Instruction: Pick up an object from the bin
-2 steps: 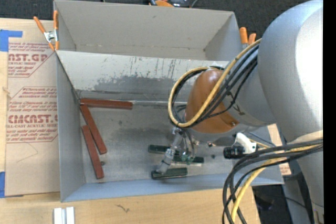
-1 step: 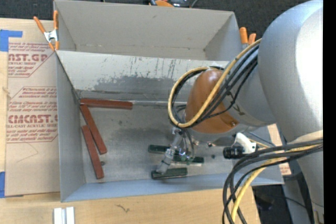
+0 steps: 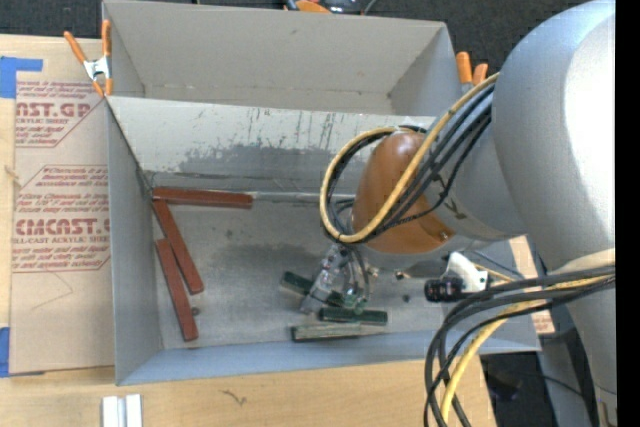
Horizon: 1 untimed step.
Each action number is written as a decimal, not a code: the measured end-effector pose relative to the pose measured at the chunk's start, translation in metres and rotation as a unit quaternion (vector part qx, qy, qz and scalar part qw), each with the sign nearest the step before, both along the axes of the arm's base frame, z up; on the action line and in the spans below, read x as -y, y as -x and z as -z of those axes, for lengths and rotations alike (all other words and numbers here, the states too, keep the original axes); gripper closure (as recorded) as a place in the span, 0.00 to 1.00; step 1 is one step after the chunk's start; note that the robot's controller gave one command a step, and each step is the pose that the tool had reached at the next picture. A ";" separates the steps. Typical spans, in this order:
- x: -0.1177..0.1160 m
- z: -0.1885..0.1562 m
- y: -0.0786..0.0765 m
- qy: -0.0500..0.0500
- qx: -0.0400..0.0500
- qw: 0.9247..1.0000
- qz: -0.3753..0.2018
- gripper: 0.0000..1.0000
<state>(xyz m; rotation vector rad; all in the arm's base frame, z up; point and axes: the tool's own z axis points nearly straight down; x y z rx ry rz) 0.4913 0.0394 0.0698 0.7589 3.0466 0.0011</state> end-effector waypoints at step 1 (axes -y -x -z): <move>-0.001 -0.096 -0.002 0.000 0.003 1.000 0.000 1.00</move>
Offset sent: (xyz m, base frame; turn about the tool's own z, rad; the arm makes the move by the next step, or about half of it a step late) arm 0.0000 0.0001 0.0926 0.0000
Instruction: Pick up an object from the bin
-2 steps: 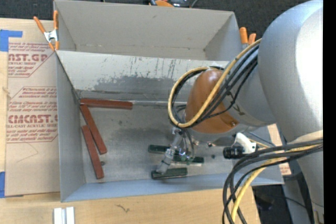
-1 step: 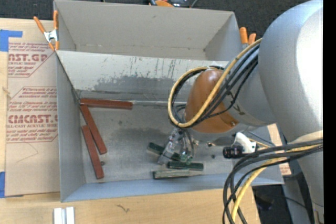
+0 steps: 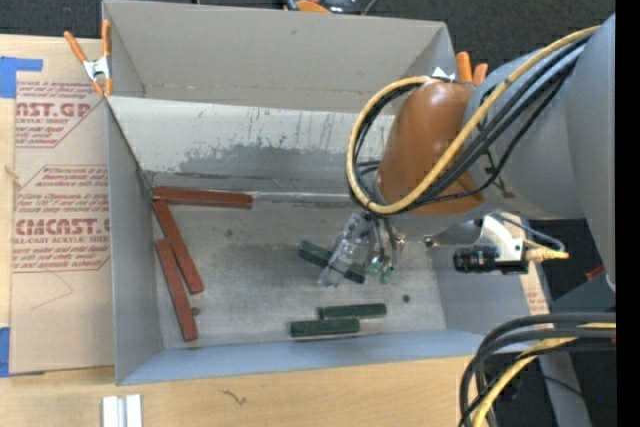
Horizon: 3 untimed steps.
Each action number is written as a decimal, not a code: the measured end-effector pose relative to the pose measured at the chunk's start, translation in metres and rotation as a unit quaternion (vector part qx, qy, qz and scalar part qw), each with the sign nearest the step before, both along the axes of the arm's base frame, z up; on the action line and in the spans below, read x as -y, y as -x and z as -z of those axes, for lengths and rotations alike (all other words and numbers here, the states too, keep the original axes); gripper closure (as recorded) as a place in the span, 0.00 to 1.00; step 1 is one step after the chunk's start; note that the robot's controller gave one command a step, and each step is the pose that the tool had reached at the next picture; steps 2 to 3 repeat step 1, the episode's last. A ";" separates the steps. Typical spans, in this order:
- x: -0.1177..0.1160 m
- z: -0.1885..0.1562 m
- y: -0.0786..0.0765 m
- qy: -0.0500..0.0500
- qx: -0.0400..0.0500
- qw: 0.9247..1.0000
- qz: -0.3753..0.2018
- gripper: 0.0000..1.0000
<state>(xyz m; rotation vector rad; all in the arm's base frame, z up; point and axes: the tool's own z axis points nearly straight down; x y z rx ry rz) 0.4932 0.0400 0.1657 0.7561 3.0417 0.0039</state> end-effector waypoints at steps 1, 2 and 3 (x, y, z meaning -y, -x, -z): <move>-0.001 -0.014 0.000 0.000 -0.003 1.000 -0.001 1.00; -0.001 -0.014 0.000 0.000 -0.003 1.000 -0.001 1.00; -0.001 -0.014 0.000 0.000 -0.003 1.000 -0.001 1.00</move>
Offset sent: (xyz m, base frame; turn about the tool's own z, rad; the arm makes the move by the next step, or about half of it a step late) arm -0.0001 0.0002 0.0136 0.0000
